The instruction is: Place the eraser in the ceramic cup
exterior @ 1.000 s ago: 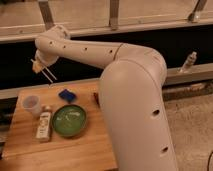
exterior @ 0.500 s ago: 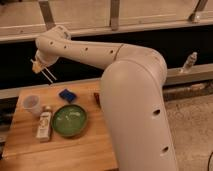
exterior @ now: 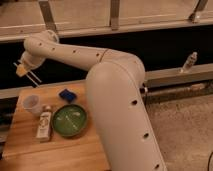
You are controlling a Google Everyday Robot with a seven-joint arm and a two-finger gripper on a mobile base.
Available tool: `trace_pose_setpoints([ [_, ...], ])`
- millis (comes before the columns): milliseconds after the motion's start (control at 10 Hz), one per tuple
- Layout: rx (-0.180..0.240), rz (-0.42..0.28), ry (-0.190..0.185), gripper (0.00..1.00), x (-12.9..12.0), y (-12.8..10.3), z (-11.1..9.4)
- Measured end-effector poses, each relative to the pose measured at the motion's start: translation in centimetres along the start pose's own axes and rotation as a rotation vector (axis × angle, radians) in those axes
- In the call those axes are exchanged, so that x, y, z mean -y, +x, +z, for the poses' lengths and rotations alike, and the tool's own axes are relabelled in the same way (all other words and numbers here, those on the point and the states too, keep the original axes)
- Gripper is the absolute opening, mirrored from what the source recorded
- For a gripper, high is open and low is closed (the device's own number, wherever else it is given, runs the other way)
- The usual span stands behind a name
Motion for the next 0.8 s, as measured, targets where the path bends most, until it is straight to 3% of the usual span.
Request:
trace_pose_setpoints([
  [400, 0.040, -0.026, -0.120, 0.00, -4.0, -0.7, 2.0],
  [800, 0.023, -0.025, -0.197, 0.00, -6.8, 0.6, 3.8],
])
